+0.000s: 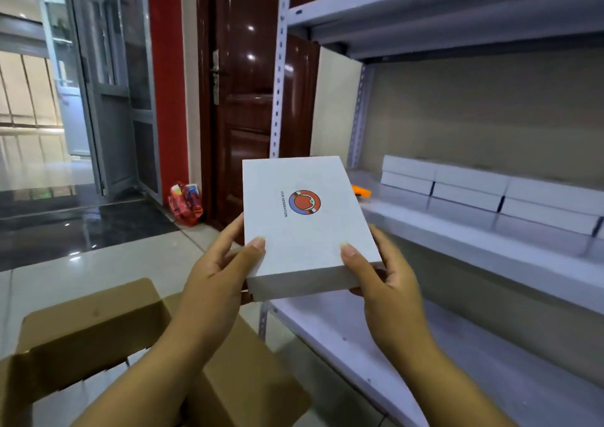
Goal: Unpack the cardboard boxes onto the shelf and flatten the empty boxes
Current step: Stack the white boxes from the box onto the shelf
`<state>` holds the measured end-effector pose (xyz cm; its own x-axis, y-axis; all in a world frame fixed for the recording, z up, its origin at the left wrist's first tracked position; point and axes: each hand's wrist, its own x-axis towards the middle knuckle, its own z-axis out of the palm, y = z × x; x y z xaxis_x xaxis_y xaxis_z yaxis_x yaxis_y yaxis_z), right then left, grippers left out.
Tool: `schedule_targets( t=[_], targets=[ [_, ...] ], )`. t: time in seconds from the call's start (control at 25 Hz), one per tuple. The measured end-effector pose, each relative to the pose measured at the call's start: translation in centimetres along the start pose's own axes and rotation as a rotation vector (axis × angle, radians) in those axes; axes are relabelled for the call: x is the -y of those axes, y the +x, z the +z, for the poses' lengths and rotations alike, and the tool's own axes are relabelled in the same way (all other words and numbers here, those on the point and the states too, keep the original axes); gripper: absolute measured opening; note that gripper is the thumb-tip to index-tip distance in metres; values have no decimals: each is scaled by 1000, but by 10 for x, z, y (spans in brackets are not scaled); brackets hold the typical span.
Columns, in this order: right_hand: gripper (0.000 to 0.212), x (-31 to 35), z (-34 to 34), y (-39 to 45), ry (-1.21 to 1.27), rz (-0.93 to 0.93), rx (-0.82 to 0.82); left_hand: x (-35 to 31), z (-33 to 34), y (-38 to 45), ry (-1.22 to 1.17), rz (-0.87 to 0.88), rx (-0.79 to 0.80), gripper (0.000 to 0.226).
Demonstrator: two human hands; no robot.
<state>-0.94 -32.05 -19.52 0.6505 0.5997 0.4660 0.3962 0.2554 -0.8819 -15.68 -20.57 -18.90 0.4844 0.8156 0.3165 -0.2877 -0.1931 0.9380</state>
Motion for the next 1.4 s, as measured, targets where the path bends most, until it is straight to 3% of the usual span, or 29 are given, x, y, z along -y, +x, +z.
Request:
schedule_targets(
  t=[0.16, 0.36, 0.48, 0.88, 1.04, 1.28, 1.4],
  targets=[
    [35, 31, -51, 18, -25, -97, -37, -29, 51, 13, -30, 85, 159, 32],
    [28, 54, -120, 38, -122, -169, -136, -45, 131, 26, -69, 144, 301, 41],
    [29, 58, -163, 46, -200, -182, -217, -47, 181, 32, -118, 140, 354, 35],
    [24, 58, -286, 67, -349, -130, -453, -38, 328, 53, -63, 182, 465, 33],
    [21, 60, -327, 78, -388, -102, -523, -38, 381, 60, -66, 184, 526, 10],
    [9, 58, -379, 93, -418, -35, -571, -35, 453, 68, -133, 104, 575, 9],
    [24, 51, -403, 98, -489, -49, -594, -34, 483, 74, -93, 108, 614, 7]
  ],
)
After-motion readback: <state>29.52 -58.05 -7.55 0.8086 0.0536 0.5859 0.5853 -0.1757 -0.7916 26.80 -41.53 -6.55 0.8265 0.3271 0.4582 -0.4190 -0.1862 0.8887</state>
